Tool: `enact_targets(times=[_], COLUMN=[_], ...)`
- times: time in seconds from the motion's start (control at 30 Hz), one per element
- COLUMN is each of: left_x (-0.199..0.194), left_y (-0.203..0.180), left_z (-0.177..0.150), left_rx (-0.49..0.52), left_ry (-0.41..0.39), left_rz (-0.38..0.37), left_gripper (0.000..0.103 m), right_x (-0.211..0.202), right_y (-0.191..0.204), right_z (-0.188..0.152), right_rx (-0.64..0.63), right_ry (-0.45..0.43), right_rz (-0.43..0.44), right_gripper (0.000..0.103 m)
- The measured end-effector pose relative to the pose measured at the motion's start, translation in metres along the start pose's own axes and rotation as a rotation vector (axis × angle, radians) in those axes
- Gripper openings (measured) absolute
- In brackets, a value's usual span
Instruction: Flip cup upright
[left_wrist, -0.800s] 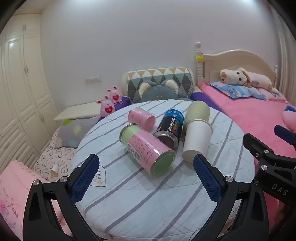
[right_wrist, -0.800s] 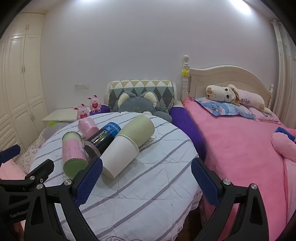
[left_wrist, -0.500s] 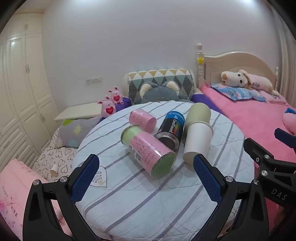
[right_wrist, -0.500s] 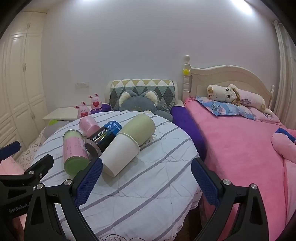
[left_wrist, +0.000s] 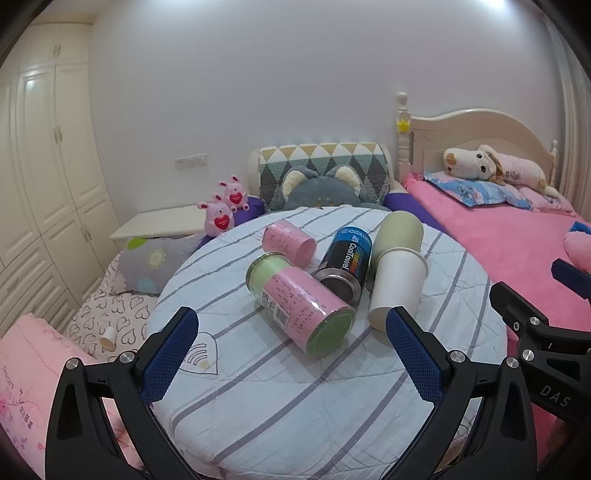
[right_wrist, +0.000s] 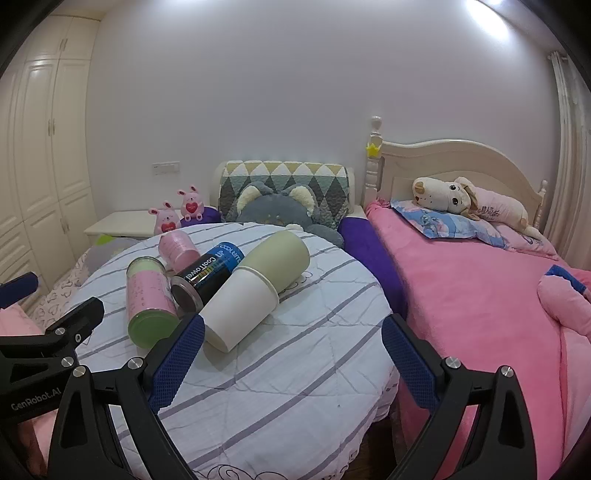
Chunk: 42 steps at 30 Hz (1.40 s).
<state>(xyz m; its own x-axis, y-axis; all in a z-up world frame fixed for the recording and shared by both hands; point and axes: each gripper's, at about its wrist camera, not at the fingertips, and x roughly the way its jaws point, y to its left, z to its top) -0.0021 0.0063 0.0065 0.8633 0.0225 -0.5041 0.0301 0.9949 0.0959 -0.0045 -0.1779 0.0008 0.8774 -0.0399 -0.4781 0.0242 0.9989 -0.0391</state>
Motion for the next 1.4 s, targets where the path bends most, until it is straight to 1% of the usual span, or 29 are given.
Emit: enact_targets(times=[0.37, 0.57, 0.67, 0.83, 1.1, 1.4], left_x=[-0.0007, -0.0032, -0.0031, -0.0032, -0.004, -0.0048], left_y=[0.0007, 0.002, 0.0007, -0.0003, 0.0001, 0.0006], left_z=[-0.0006, -0.0012, -0.0009, -0.0009, -0.0003, -0.001], left_rx=[0.007, -0.003, 0.004, 0.005, 0.007, 0.006], left_ry=[-0.005, -0.016, -0.02, -0.019, -0.018, -0.02], left_rz=[0.003, -0.018, -0.002, -0.013, -0.015, -0.013], left_gripper=[0.103, 0.103, 0.103, 0.103, 0.103, 0.103], right_x=[-0.0055, -0.0068, -0.0088, -0.0101, -0.0089, -0.008], right_y=[0.0009, 0.0017, 0.0015, 0.0009, 0.0016, 0.0019], right_z=[0.0015, -0.0002, -0.0009, -0.0006, 0.0007, -0.0006], right_rx=[-0.018, -0.018, -0.023, -0.029, -0.049, -0.044], right_ry=[-0.011, -0.014, -0.013, -0.016, -0.012, -0.014], right_rz=[-0.009, -0.017, -0.016, -0.022, -0.022, -0.015], right_gripper=[0.098, 0.098, 0.098, 0.098, 0.098, 0.098])
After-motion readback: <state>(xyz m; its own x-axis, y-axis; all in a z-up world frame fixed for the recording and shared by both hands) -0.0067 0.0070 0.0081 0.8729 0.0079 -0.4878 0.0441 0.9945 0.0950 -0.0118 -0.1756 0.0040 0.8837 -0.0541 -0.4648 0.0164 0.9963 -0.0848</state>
